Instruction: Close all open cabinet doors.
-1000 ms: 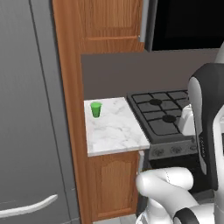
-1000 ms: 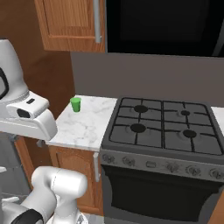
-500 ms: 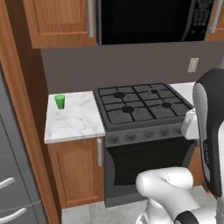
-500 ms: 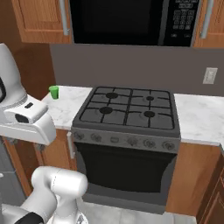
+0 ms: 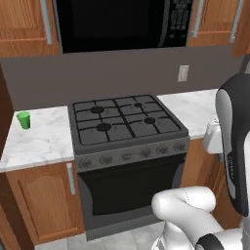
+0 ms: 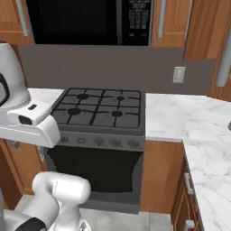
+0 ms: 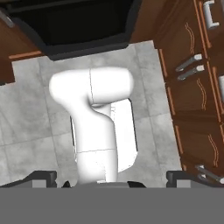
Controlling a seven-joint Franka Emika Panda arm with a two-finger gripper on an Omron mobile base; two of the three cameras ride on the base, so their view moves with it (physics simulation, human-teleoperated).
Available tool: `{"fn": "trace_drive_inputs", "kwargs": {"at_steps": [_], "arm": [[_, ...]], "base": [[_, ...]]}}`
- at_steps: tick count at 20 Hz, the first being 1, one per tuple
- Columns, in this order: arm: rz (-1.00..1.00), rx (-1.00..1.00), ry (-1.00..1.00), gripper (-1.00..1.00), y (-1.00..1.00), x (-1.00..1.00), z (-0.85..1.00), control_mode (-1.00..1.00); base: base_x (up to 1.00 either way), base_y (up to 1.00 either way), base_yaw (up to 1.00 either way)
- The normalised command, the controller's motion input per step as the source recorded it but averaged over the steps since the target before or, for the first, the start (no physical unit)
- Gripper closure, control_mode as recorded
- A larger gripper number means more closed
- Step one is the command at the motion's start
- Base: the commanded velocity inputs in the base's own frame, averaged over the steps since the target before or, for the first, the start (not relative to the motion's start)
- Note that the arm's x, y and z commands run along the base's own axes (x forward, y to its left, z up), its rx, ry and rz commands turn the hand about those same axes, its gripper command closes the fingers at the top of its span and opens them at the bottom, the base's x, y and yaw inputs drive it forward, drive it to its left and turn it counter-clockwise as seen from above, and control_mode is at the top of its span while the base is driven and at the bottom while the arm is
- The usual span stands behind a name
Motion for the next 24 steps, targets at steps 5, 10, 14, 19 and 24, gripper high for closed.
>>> {"fn": "trace_drive_inputs", "kwargs": {"at_steps": [5, 10, 14, 19, 24], "arm": [[0.00, 0.00, 0.00, -1.00, 0.00, 0.00, 0.00, 1.00], [0.00, 0.00, 0.00, -1.00, 0.00, 0.00, 0.00, 1.00], [0.00, 0.00, 0.00, -1.00, 0.00, 0.00, 0.00, 1.00], [0.00, 0.00, 0.00, -1.00, 0.00, 0.00, 0.00, 1.00], [0.00, 0.00, 0.00, -1.00, 0.00, 0.00, 0.00, 1.00]], "base": [[0.00, -0.44, -0.23], [0.00, -0.40, -0.23], [0.00, -0.11, -0.33], [0.00, 0.00, -0.49], [0.00, 0.00, -0.59]]}}
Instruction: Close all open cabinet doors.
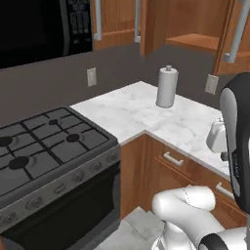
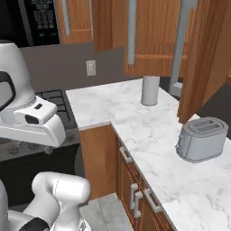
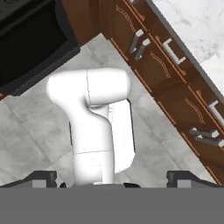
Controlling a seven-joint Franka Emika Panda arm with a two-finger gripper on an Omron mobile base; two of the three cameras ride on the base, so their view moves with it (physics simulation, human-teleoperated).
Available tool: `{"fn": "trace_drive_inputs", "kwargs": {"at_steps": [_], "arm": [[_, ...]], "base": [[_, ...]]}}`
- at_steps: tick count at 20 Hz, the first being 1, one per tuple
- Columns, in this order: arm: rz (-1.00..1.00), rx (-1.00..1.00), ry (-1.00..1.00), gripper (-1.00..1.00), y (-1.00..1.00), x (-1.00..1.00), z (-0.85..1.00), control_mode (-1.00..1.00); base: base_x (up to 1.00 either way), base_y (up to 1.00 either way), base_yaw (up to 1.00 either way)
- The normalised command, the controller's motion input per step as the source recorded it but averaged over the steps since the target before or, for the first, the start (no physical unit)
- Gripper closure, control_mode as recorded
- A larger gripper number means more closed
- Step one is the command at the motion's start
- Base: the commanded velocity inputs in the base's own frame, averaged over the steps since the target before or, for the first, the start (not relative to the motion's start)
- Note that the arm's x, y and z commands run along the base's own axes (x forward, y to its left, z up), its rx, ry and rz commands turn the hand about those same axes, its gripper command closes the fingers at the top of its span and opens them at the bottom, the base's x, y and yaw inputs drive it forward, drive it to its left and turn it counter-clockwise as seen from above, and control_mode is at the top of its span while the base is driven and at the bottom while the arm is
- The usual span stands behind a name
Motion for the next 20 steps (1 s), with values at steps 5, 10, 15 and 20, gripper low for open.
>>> {"fn": "trace_drive_inputs", "kwargs": {"at_steps": [5, 10, 15, 20], "arm": [[0.00, 0.00, 0.00, -1.00, 0.00, 0.00, 0.00, 1.00], [0.00, 0.00, 0.00, -1.00, 0.00, 0.00, 0.00, 1.00], [0.00, 0.00, 0.00, -1.00, 0.00, 0.00, 0.00, 1.00], [0.00, 0.00, 0.00, -1.00, 0.00, 0.00, 0.00, 1.00]], "base": [[0.00, 0.09, -0.63], [0.03, 0.27, -0.60], [0.05, 0.41, -0.56], [0.02, 0.25, -0.52]]}}
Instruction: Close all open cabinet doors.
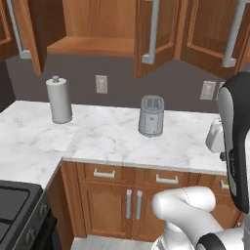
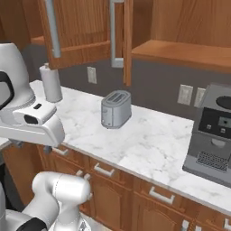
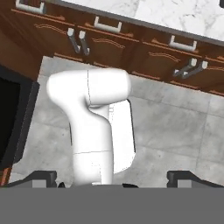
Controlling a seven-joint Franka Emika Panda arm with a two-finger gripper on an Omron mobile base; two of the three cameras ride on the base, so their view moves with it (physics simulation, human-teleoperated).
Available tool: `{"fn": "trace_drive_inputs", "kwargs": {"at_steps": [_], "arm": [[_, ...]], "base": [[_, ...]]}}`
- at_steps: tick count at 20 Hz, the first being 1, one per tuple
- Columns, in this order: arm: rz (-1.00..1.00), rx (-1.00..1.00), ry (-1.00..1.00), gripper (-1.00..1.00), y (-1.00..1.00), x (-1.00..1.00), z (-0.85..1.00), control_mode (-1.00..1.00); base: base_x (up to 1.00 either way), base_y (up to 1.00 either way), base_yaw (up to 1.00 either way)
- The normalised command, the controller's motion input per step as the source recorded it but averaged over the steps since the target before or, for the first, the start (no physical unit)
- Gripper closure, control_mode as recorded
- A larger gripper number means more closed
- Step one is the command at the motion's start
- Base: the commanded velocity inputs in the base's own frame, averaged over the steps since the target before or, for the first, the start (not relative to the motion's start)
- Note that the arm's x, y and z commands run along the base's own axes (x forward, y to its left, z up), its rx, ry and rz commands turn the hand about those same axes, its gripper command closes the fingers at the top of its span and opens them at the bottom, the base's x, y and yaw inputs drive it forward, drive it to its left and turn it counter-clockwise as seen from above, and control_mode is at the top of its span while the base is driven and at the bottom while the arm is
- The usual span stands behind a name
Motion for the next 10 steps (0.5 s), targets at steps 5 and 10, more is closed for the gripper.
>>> {"fn": "trace_drive_inputs", "kwargs": {"at_steps": [5, 10], "arm": [[0.00, 0.00, 0.00, -1.00, 0.00, 0.00, 0.00, 1.00], [0.00, 0.00, 0.00, -1.00, 0.00, 0.00, 0.00, 1.00]], "base": [[0.09, 0.32, -0.48], [0.23, 0.42, -0.38]]}}
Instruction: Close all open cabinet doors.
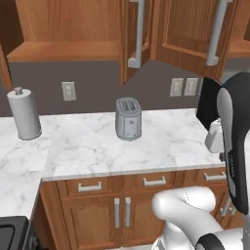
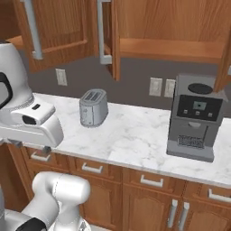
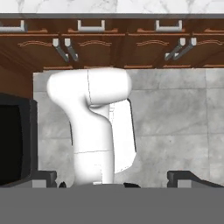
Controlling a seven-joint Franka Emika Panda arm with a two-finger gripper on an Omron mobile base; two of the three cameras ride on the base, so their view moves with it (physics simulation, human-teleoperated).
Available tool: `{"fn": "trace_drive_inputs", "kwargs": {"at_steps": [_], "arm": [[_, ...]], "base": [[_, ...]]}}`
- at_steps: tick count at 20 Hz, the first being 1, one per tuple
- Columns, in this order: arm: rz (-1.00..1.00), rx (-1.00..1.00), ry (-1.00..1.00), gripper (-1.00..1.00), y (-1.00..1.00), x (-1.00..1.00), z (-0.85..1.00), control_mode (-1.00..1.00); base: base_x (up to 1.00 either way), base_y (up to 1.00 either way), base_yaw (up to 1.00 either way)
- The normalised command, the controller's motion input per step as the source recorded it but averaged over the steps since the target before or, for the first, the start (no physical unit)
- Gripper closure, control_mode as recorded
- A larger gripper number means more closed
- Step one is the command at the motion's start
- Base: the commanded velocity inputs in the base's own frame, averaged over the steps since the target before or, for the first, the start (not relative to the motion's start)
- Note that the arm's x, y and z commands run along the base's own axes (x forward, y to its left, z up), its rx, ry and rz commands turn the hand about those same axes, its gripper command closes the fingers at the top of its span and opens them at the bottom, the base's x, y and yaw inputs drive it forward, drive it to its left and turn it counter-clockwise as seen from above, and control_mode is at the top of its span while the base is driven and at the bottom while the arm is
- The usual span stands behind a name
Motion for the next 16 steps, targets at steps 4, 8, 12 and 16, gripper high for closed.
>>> {"fn": "trace_drive_inputs", "kwargs": {"at_steps": [4, 8, 12, 16], "arm": [[0.00, 0.00, 0.00, -1.00, 0.00, 0.00, 0.00, 1.00], [0.00, 0.00, 0.00, -1.00, 0.00, 0.00, 0.00, 1.00], [0.00, 0.00, 0.00, -1.00, 0.00, 0.00, 0.00, 1.00], [0.00, 0.00, 0.00, -1.00, 0.00, 0.00, 0.00, 1.00]], "base": [[0.25, 0.52, -0.23], [0.13, 0.57, -0.06], [0.21, 0.32, 0.00], [0.31, 0.26, 0.00]]}}
